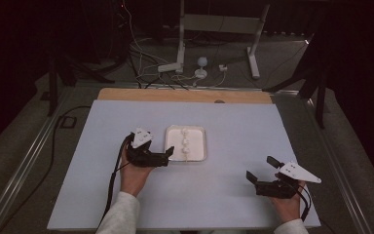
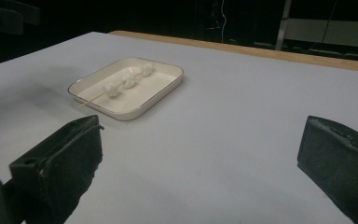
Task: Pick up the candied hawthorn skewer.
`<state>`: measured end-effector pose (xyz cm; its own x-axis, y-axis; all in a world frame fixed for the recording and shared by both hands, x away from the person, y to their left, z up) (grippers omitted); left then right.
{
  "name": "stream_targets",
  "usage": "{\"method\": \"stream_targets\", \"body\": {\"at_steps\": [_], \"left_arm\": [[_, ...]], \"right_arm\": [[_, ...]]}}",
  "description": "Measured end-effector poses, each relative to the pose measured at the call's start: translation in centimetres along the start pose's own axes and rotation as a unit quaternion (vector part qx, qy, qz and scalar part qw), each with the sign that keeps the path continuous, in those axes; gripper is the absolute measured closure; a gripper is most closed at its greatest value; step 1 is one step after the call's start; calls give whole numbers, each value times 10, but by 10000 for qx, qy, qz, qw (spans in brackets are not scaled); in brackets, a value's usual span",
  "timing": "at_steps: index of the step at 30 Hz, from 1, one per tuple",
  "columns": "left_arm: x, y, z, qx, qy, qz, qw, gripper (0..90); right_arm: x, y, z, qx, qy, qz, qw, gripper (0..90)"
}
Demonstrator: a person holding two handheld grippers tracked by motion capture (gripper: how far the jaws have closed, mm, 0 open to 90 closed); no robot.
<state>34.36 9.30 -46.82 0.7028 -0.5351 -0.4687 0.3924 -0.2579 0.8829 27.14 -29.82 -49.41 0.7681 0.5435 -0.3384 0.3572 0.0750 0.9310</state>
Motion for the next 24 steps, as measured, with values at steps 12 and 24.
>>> {"method": "stream_targets", "body": {"at_steps": [12,24], "left_arm": [[28,-4,6,-74,-51,-247,9997,4],[48,-10,14,-108,-98,-477,9988,4]], "right_arm": [[0,0,1,10,-3,5,10000,0],[0,-1,0,-6,8,-15,10000,0]]}}
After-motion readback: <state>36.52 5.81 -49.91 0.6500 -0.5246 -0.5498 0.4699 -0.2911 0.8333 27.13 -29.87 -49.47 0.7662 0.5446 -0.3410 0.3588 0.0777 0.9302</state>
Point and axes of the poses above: each handheld gripper's, and its own axes: x roughly forward along the jaws, y roughly out of its top, z roughly to its right, the point moved 3 cm from there along x, roughly forward along the jaws, and after that the axes turned 3 degrees about x, right-handed, at the moved point
